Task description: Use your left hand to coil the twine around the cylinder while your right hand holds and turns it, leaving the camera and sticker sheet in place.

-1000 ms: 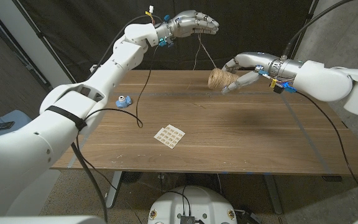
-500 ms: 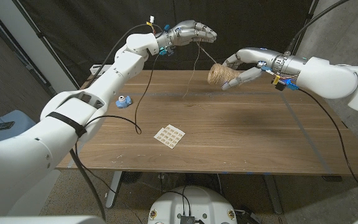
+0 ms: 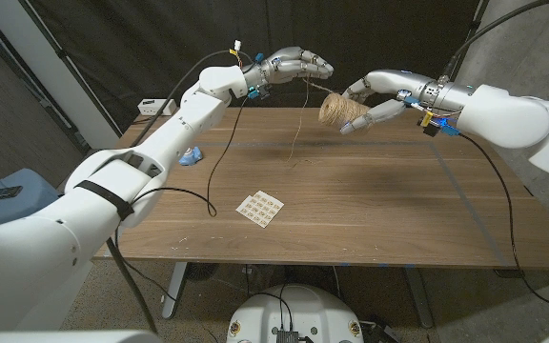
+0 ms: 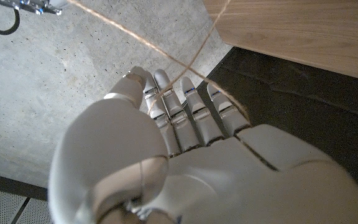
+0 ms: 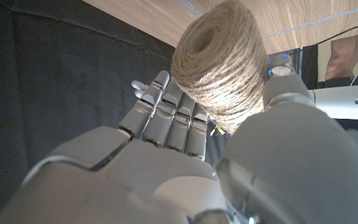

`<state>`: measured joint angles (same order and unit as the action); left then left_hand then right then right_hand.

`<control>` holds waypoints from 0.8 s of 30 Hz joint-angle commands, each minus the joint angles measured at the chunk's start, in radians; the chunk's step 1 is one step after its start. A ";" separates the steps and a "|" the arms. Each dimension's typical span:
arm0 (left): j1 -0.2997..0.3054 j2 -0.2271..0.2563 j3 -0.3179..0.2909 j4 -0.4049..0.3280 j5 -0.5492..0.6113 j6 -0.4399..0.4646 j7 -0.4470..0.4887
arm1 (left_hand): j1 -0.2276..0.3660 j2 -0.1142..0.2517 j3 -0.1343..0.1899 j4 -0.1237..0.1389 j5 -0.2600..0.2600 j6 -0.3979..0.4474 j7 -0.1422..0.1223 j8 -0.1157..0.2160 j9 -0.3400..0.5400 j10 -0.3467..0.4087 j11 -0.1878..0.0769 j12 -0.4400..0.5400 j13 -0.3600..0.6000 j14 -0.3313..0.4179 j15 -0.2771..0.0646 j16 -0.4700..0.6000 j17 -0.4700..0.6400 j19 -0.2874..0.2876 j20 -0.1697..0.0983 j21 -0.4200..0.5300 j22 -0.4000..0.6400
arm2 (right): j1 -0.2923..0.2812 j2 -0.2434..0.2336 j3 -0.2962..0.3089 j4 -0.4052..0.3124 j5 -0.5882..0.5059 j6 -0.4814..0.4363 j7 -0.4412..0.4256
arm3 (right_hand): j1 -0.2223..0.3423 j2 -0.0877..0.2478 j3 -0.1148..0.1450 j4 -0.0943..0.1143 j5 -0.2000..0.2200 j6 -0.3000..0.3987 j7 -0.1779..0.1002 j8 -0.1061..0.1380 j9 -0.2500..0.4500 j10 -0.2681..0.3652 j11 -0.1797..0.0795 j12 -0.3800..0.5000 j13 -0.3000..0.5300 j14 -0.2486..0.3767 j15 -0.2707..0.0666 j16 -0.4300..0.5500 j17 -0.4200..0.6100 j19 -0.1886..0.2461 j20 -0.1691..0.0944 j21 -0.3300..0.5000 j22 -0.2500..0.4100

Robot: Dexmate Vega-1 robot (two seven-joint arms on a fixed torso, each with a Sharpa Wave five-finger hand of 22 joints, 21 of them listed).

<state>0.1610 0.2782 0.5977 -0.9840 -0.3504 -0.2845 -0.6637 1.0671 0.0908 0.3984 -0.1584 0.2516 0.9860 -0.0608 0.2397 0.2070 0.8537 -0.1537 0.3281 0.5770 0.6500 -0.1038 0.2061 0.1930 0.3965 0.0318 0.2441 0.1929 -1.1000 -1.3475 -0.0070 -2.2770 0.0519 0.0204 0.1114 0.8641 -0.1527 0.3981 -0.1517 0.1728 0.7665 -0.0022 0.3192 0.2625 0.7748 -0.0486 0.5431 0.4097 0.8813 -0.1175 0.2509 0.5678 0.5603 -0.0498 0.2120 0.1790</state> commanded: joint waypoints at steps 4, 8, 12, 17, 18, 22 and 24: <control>0.027 -0.006 0.030 0.040 0.019 -0.049 0.023 | 0.001 0.006 0.002 -0.001 0.005 0.004 -0.007 0.000 0.004 0.001 -0.005 -0.002 0.006 -0.004 0.000 -0.006 0.002 0.002 -0.003 0.005 0.003 | 0.045 0.114 0.012 0.034 -0.034 0.026 0.102 | 0.142 0.148 0.000 0.001 0.007 0.081 -0.069 0.007 0.005 0.086 -0.081 0.002 0.005 0.011 -0.110 -0.002 0.004 -0.002 -0.022 -0.001 0.004; 0.028 -0.012 0.036 0.066 0.028 -0.080 0.033 | 0.001 0.007 0.002 0.000 0.005 0.003 -0.008 0.000 0.004 0.000 -0.006 -0.003 0.006 -0.004 0.000 -0.006 0.003 0.003 -0.004 0.006 0.003 | 0.066 0.125 0.003 0.044 -0.031 0.028 0.118 | 0.140 0.148 0.000 0.001 0.007 0.081 -0.068 0.007 0.005 0.088 -0.080 0.003 0.004 0.011 -0.109 -0.003 0.004 -0.002 -0.021 -0.001 0.004; 0.029 -0.019 0.045 0.099 0.033 -0.109 0.032 | -0.001 0.006 0.002 0.000 0.005 0.004 -0.007 0.000 0.004 0.001 -0.005 -0.003 0.007 -0.005 -0.002 -0.006 0.002 0.003 -0.005 0.006 0.003 | 0.092 0.134 -0.012 0.057 -0.023 0.029 0.132 | 0.141 0.149 0.000 0.001 0.007 0.082 -0.068 0.007 0.005 0.088 -0.079 0.002 0.004 0.013 -0.110 -0.003 0.004 -0.003 -0.022 -0.001 0.004; 0.030 -0.026 0.050 0.124 0.035 -0.122 0.035 | -0.002 0.005 0.003 0.000 0.005 0.004 -0.007 0.000 0.003 0.002 -0.007 -0.003 0.006 -0.004 -0.002 -0.007 0.001 0.004 -0.006 0.006 0.003 | 0.106 0.139 -0.017 0.064 -0.011 0.029 0.145 | 0.142 0.149 0.000 0.000 0.007 0.083 -0.067 0.007 0.006 0.088 -0.079 0.003 0.006 0.015 -0.110 -0.002 0.005 -0.003 -0.021 -0.001 0.004; 0.030 -0.028 0.050 0.131 0.035 -0.130 0.036 | -0.001 0.005 0.004 0.000 0.005 0.005 -0.009 0.001 0.003 0.000 -0.006 -0.004 0.006 -0.004 -0.001 -0.007 0.001 0.003 -0.006 0.006 0.003 | 0.107 0.139 -0.016 0.066 -0.009 0.029 0.147 | 0.142 0.150 0.000 0.000 0.007 0.083 -0.067 0.007 0.006 0.088 -0.080 0.003 0.006 0.014 -0.110 -0.003 0.005 -0.003 -0.021 -0.001 0.004; 0.028 -0.035 0.056 0.152 0.037 -0.147 0.032 | -0.001 0.006 0.005 0.000 0.005 0.006 -0.010 0.001 0.003 0.002 -0.007 -0.004 0.006 -0.005 -0.001 -0.007 0.001 0.003 -0.006 0.006 0.003 | 0.106 0.142 -0.010 0.069 -0.005 0.025 0.150 | 0.141 0.149 -0.001 0.000 0.007 0.082 -0.067 0.007 0.006 0.089 -0.080 0.002 0.005 0.015 -0.109 -0.004 0.005 -0.003 -0.021 -0.001 0.004; 0.028 -0.039 0.058 0.161 0.036 -0.154 0.028 | 0.000 0.007 0.005 -0.001 0.005 0.003 -0.010 0.000 0.003 0.000 -0.005 -0.005 0.006 -0.005 0.000 -0.007 0.002 0.003 -0.006 0.006 0.003 | 0.105 0.143 -0.007 0.070 -0.003 0.022 0.152 | 0.140 0.150 -0.001 0.000 0.007 0.083 -0.067 0.007 0.006 0.088 -0.081 0.002 0.005 0.014 -0.109 -0.005 0.005 -0.004 -0.020 -0.002 0.004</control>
<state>0.1880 0.2551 0.6424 -0.8753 -0.3203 -0.3924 -0.6331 1.0671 0.0908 0.3984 -0.1585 0.2515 0.9896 -0.0645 0.2397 0.2070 0.8537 -0.1536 0.3282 0.5818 0.6501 -0.1037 0.1981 0.1933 0.3965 0.0320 0.2441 0.1929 -1.0122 -1.2217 -0.0154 -2.2214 0.0354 0.0469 0.2402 0.8648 -0.1534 0.3981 -0.1517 0.1740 0.7707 0.0020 0.3223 0.2631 0.7791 -0.0531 0.5404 0.4108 0.8831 -0.1157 0.2509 0.5676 0.5603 -0.0498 0.2120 0.1790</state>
